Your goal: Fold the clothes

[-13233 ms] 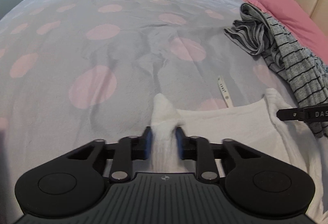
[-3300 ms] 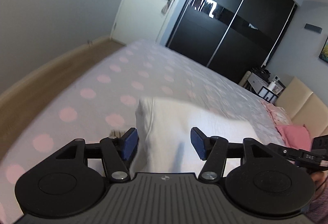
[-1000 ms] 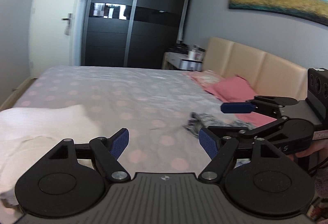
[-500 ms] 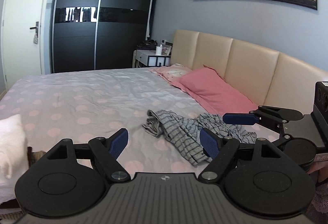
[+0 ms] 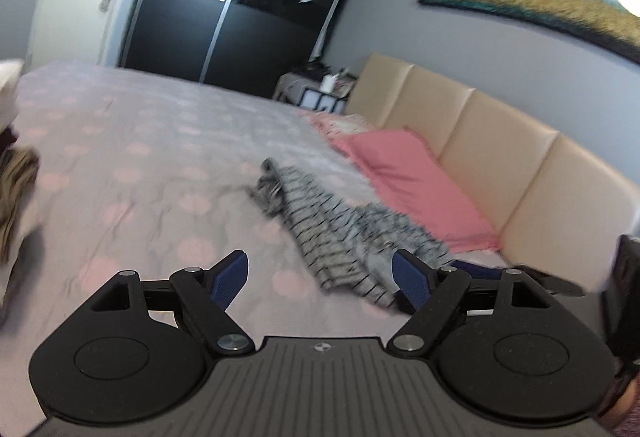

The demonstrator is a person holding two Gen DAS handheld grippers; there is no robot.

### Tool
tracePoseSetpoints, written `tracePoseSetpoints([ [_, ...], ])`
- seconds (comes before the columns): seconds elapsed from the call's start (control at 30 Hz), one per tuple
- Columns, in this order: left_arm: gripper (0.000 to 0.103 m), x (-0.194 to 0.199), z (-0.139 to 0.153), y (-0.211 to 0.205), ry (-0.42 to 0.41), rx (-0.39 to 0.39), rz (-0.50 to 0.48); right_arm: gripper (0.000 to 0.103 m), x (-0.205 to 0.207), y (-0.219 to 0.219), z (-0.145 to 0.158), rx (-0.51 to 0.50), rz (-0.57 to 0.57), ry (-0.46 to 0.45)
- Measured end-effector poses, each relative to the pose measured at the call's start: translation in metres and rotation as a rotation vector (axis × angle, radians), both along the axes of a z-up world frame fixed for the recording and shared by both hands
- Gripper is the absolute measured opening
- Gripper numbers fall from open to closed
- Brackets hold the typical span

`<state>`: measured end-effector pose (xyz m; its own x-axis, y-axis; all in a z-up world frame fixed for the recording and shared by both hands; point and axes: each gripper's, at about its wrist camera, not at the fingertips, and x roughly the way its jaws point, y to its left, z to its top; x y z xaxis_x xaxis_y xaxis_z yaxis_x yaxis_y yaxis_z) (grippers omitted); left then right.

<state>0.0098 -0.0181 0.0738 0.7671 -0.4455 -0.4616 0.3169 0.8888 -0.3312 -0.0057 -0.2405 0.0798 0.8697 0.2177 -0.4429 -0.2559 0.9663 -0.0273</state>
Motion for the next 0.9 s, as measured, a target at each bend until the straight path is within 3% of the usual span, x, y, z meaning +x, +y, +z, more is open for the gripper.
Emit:
tracePoseSetpoints([
  [0.1, 0.08, -0.006, -0.03, 0.002, 0.034, 0.1, 0.127, 0.087, -0.009, -0.003, -0.019, -0.021, -0.065, 0.014],
  [0.23, 0.08, -0.001, -0.059, 0.011, 0.097, 0.181, 0.149, 0.088, -0.021, -0.003, -0.043, 0.043, -0.162, 0.037],
  [0.33, 0.08, 0.004, -0.068, 0.013, 0.094, 0.251, 0.164, 0.088, -0.026, 0.001, -0.063, 0.087, -0.231, 0.054],
  [0.4, 0.08, 0.008, -0.069, 0.014, 0.088, 0.249, 0.193, 0.089, -0.023, 0.004, -0.074, 0.092, -0.251, 0.072],
  [0.6, 0.08, 0.009, -0.082, 0.013, 0.082, 0.288, 0.222, 0.094, -0.012, 0.013, -0.084, 0.089, -0.236, 0.06],
  [0.9, 0.08, 0.017, -0.101, 0.025, 0.141, 0.341, 0.283, 0.096, 0.009, 0.035, -0.095, 0.05, -0.144, 0.121],
])
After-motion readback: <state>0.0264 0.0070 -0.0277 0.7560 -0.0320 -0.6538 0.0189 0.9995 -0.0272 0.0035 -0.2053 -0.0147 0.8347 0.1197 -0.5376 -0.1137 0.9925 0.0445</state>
